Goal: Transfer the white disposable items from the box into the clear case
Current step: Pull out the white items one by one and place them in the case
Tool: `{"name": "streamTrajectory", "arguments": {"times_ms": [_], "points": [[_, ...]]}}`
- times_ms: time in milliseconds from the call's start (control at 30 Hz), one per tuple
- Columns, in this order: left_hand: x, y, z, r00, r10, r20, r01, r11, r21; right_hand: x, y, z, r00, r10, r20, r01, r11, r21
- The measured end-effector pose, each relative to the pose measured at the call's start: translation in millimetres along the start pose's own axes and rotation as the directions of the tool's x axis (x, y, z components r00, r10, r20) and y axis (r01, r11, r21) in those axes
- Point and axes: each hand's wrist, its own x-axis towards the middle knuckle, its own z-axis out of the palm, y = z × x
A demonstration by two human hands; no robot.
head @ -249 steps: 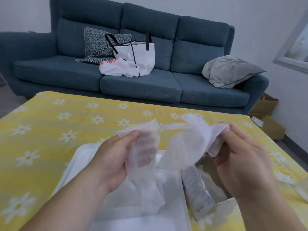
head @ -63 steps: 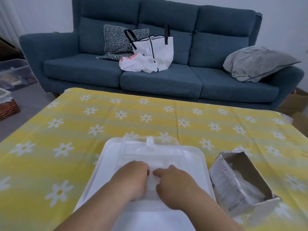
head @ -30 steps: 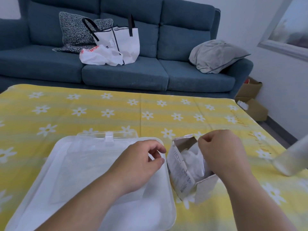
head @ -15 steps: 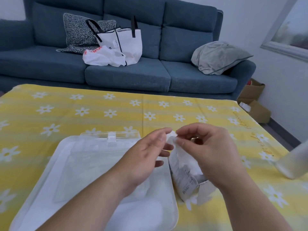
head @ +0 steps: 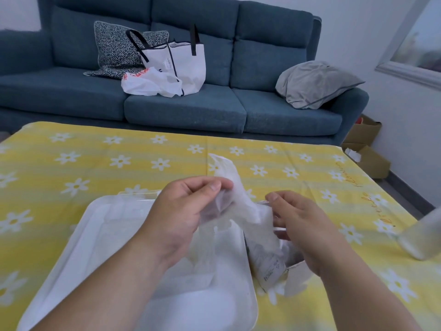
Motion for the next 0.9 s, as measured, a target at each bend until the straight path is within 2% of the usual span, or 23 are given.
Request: {"name": "streamTrajectory", "arguments": {"times_ms": [67, 167, 233, 267, 333, 400, 467, 533, 567, 700, 800, 900], "points": [[-1, 5, -1, 1.0, 0.005, 0.006, -0.004, 0.995, -0.1, 2, 2, -2, 1.0, 0.026, 0.006, -0.025, 0.994, -0.107], [-3, 9, -3, 1.0, 0.012, 0.002, -0.012, 0.994, -0.11, 2, 3, -4, 0.998, 0.056, 0.021, -0.046, 0.947, -0.317], [-4, 11, -3, 1.0, 0.003, 0.014, -0.001, 0.996, -0.088, 2, 0, -3, 0.998, -0.033, -0.05, 0.007, 0.892, -0.452], [-5, 12, -3, 0.999, -0.003, 0.035, 0.005, 0.997, -0.077, 0, -3, -1, 0.991, -0.097, -0.088, 0.051, 0.903, -0.427], [-7, 14, -3, 0.996, -0.011, 0.086, 0.016, 0.998, -0.066, -4, -11, 3, 0.992, -0.106, -0.072, 0.093, 0.983, -0.159], [-9, 15, -2, 0.992, -0.019, 0.125, 0.026, 0.998, -0.058, -8, -17, 9, 0.994, 0.023, 0.104, -0.039, 0.988, 0.152], [-10, 17, -2, 0.987, -0.033, 0.16, 0.042, 0.998, -0.053, -12, -17, 14, 0.948, 0.085, 0.308, -0.172, 0.948, 0.268], [-11, 18, -3, 0.981, -0.058, 0.183, 0.065, 0.997, -0.036, -14, -18, 16, 0.917, 0.069, 0.392, -0.228, 0.899, 0.374], [-12, 18, -4, 0.981, -0.071, 0.179, 0.074, 0.997, -0.011, -14, -20, 16, 0.919, 0.038, 0.392, -0.226, 0.867, 0.445], [-9, 9, -10, 0.988, -0.111, 0.107, 0.09, 0.979, 0.183, -12, -27, 14, 0.962, -0.13, 0.238, -0.077, 0.709, 0.701], [-9, 6, -11, 0.976, -0.167, 0.139, 0.131, 0.963, 0.237, -13, -31, 14, 0.962, -0.204, 0.182, 0.007, 0.685, 0.728], [-10, 7, -14, 0.949, -0.214, 0.234, 0.16, 0.961, 0.227, -14, -31, 15, 0.945, -0.249, 0.21, 0.021, 0.689, 0.725]]}}
